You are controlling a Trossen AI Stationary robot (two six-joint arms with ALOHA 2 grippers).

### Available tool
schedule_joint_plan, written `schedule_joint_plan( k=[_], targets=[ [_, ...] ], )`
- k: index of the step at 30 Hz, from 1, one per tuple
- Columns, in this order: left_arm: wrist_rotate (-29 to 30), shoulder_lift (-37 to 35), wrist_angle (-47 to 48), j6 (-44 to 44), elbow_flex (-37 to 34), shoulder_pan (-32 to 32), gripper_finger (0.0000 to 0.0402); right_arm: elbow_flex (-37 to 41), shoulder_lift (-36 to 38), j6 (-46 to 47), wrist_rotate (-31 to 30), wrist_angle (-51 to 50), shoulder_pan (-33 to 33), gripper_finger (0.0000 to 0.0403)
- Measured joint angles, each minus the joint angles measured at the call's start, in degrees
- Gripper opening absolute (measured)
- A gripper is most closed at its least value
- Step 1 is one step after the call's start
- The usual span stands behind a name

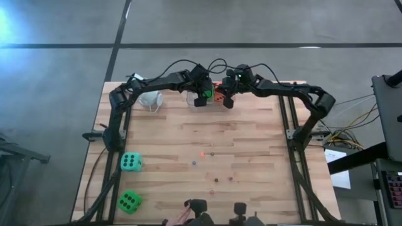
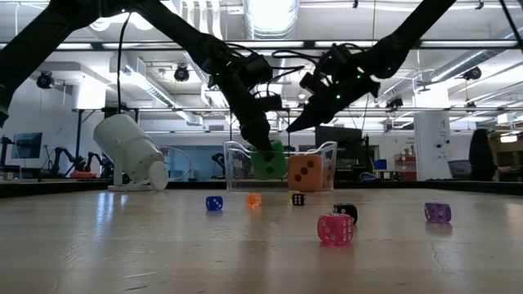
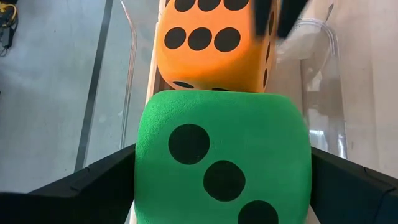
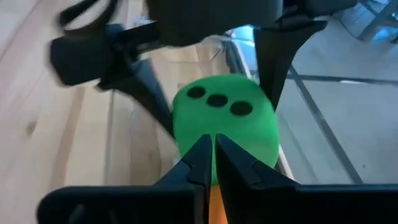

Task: Pick & Place Dice
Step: Put the top big green dice into the transparent bin

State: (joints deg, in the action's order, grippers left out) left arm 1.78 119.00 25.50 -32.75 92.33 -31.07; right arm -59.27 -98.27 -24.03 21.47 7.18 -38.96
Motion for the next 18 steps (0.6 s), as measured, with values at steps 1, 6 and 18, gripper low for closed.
schedule_joint_plan(
  k=[1, 6, 18],
  targets=[
    [-0.3, 0.0, 0.0, 0.0, 0.0, 0.0, 0.0395, -0.4, -0.7, 0.0, 0.0, 0.2, -0.1, 0.0011],
    [-2.9, 0.0, 0.0, 0.1, 0.0, 0.0, 0.0395, -2.4, -3.5, -0.2, 1.5, 1.3, -0.1, 0.0008],
    [-2.9, 0.1, 0.1, 0.1, 0.0, 0.0, 0.0395, -6.6, -9.6, -0.2, 3.1, 1.9, -0.1, 0.0008]
  ],
)
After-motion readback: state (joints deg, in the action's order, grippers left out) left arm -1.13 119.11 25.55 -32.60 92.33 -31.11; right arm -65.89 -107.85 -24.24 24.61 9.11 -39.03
